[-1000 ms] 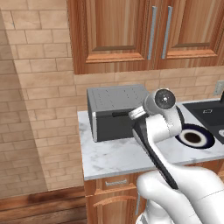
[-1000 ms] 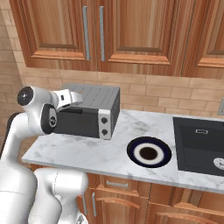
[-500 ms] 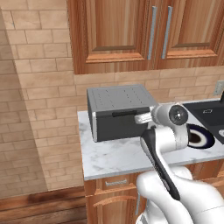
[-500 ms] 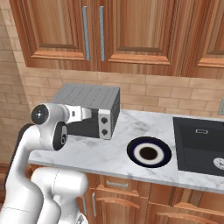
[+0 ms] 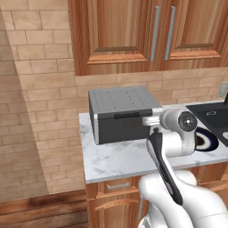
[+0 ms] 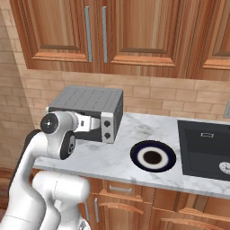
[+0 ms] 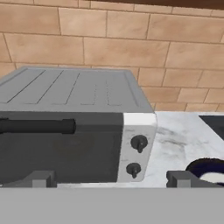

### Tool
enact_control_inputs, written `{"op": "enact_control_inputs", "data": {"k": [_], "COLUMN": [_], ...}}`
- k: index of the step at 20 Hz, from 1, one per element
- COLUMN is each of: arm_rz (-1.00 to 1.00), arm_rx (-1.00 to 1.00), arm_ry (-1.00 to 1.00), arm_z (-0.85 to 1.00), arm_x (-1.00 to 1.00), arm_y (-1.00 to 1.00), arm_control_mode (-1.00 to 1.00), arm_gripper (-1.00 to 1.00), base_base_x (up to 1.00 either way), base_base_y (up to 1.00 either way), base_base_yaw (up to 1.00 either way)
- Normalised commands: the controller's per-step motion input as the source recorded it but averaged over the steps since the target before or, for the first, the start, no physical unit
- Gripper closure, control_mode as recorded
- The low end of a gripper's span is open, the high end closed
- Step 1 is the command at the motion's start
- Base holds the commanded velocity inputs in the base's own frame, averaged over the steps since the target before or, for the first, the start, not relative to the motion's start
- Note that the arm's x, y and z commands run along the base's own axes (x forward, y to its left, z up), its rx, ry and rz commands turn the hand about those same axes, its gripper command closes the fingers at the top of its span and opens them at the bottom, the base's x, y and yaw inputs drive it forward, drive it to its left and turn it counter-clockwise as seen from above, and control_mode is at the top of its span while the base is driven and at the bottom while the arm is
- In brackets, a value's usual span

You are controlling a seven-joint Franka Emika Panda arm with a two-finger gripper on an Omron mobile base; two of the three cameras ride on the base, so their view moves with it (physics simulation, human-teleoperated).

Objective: Pick up the bagel from the plate, place it on the toaster oven rack, close the door, and set the timer.

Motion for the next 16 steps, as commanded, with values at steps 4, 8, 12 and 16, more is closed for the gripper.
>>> {"op": "enact_control_inputs", "data": {"k": [4, 8, 12, 16], "arm_rz": [-0.01, 0.0, 0.0, 0.0], "arm_rx": [0.09, 0.07, 0.04, 0.02], "arm_ry": [0.0, 0.0, 0.0, 0.0], "arm_z": [-0.07, -0.01, -0.01, -0.03], "arm_x": [0.03, 0.08, 0.15, 0.16], "arm_y": [-0.27, -0.17, -0.05, 0.0], "arm_control_mode": [-1.0, -1.0, -1.0, -1.0], "arm_gripper": [-1.0, -1.0, -1.0, -1.0], "base_base_x": [0.0, 0.0, 0.0, 0.0], "base_base_y": [0.0, 0.0, 0.0, 0.0], "base_base_yaw": [0.0, 0.0, 0.0, 0.0]}}
